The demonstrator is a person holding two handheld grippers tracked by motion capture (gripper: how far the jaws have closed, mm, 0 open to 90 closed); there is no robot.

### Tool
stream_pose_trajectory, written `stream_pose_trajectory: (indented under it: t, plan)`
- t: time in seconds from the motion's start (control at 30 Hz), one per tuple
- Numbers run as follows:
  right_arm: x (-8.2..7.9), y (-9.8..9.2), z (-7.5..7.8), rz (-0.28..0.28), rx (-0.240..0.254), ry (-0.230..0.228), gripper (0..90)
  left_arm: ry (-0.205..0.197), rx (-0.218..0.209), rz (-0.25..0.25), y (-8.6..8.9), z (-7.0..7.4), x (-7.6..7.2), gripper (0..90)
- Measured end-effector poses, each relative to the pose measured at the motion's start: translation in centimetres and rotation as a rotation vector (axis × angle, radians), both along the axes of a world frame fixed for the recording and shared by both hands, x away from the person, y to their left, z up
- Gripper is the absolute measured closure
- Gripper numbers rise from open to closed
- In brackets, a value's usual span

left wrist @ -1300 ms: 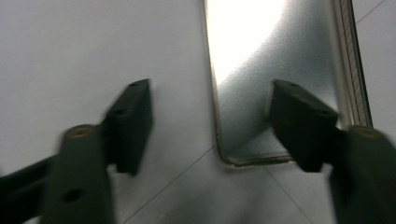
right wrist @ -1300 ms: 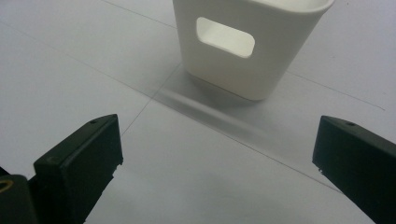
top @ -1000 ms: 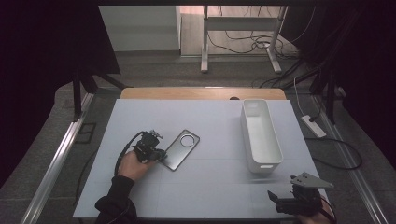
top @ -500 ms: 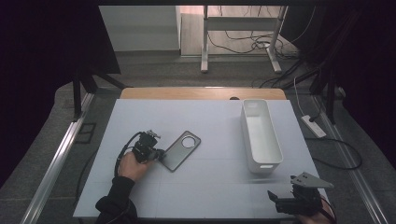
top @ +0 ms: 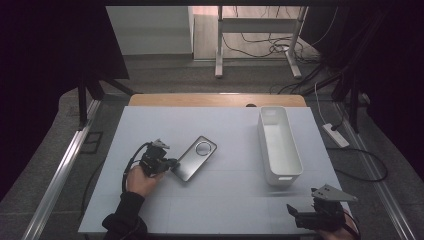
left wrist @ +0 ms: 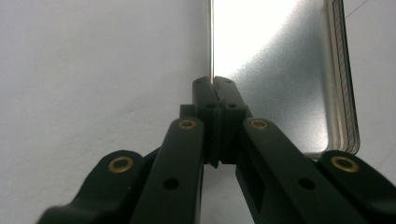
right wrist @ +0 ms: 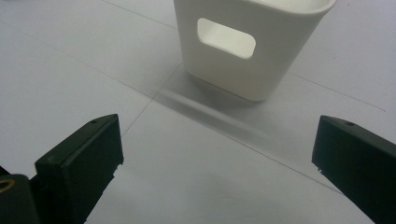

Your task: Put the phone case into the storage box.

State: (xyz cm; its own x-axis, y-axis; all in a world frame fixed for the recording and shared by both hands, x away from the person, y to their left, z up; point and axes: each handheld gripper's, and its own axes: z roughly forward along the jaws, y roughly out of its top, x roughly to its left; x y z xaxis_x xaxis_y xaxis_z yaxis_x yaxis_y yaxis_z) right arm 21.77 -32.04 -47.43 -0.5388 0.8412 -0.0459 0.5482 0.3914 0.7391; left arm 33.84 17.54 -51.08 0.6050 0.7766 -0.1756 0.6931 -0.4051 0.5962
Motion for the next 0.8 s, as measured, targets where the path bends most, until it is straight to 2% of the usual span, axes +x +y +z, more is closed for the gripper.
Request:
stream_pose_trajectory:
  t: [0.2,0.27,0.33,0.4,0.47,0.63,0.8]
  plan:
    - [0.0,0.0,0.0,-0.001,0.001,-0.002,1.3,-0.042,-0.022,0.002,0.0,0.5,-1.0,89.0]
    - [0.0,0.0,0.0,-0.001,0.002,-0.003,1.3,-0.075,-0.036,0.01,0.1,0.8,-1.7,89.0]
    - [0.0,0.0,0.0,0.0,0.002,-0.002,1.3,-0.085,-0.042,0.014,0.1,1.0,-2.0,89.0]
    - [0.0,0.0,0.0,0.0,0.002,-0.002,1.3,-0.12,-0.054,0.022,0.1,1.3,-2.9,88.9]
    - [0.0,0.0,0.0,0.001,0.002,-0.003,1.3,-0.127,-0.064,0.025,0.1,1.4,-3.2,89.0]
    - [0.0,0.0,0.0,0.002,0.003,-0.003,1.3,-0.18,-0.088,0.04,0.2,2.0,-4.7,89.0]
    - [0.0,0.0,0.0,0.004,0.005,-0.004,1.2,-0.192,-0.113,0.036,0.3,2.1,-6.0,88.9]
